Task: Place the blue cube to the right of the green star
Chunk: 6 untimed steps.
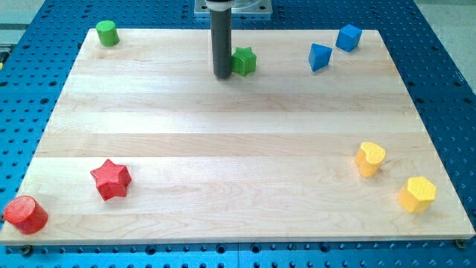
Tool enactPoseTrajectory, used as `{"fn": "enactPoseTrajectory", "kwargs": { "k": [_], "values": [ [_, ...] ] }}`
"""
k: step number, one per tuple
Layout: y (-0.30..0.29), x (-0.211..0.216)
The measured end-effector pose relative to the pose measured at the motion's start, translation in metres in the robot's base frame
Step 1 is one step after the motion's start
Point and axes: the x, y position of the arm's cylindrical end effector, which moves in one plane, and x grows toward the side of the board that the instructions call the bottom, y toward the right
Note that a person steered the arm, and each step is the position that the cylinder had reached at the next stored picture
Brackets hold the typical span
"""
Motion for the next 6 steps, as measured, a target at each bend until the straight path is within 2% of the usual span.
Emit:
{"fn": "enactPoseTrajectory", "kwargs": {
  "k": [1, 2, 3, 5, 6],
  "values": [
    [0.099, 0.035],
    [0.203, 0.009],
    [0.219, -0.026],
    [0.233, -0.050],
    [0.195, -0.048]
  ]
}}
